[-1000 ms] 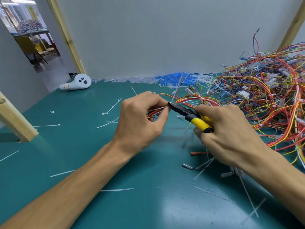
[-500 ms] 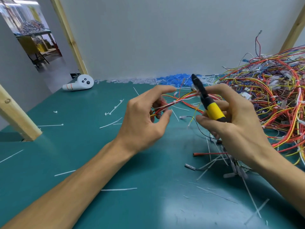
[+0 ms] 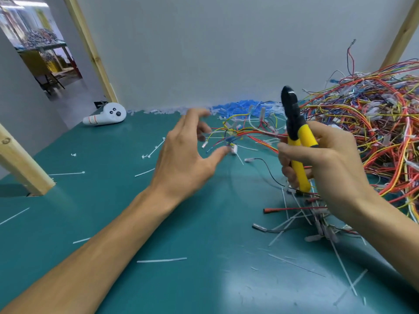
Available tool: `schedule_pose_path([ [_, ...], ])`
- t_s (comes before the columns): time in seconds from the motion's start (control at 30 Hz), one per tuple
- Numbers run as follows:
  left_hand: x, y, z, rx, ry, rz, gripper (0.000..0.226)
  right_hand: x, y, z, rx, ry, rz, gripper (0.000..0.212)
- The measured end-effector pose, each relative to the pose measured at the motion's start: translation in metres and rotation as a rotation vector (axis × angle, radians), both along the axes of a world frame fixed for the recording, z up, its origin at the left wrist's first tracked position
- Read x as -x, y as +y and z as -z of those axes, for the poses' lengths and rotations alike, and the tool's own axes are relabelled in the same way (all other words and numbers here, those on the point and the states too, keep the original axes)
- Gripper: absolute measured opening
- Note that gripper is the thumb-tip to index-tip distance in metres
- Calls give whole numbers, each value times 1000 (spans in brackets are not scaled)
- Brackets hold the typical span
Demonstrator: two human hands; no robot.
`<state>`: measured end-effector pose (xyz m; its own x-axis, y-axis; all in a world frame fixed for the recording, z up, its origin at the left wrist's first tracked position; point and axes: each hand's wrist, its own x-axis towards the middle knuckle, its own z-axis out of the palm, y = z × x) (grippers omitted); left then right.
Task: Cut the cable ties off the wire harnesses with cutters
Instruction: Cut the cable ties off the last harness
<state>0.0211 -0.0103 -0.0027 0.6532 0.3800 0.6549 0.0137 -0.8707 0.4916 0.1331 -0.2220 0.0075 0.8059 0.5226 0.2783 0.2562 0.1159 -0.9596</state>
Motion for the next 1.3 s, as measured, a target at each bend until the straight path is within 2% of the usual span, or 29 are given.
schedule_pose_path([
  [0.07,-1,4,1,-5,11,25,26,-3,-2,-3,-23,66,-8,14],
  [0.1,-2,4,3,-10,23,45,18,-4,-2,-4,-32,102,-24,12],
  [0.23,-5,1,8,12,146,110,22,-8,-2,-5,-76,272,-91,11],
  [0.37,-4,0,7,268,224,269,11,-8,-1,-7,-124,465,-170,9],
  [0.43,-5,-3,5,429,205,373,5,-9,-1,-8,-165,533,-194,7],
  [0.57,-5,-5,1,688,24,515,6,-13,-1,-7,-245,604,-193,6],
  [0.63,-5,-4,0,805,-50,516,19,-15,-1,-6,-272,612,-179,9],
  [0.73,-2,5,-6,1125,-140,528,36,-19,-2,-6,-288,624,-141,10],
  [0.8,1,11,-10,1248,-109,579,45,-22,-2,-6,-305,645,-111,6],
  [0.9,4,13,-12,1298,-5,637,55,-25,-2,-4,-310,648,-71,10],
  [1.03,7,12,-14,1316,7,664,55,-26,-2,-3,-305,623,-39,13],
  [1.13,6,16,-14,1260,-43,644,49,-27,-3,-5,-303,614,-35,12],
  [1.3,-3,17,-10,1161,-264,451,32,-26,-6,-12,-264,560,-60,29],
])
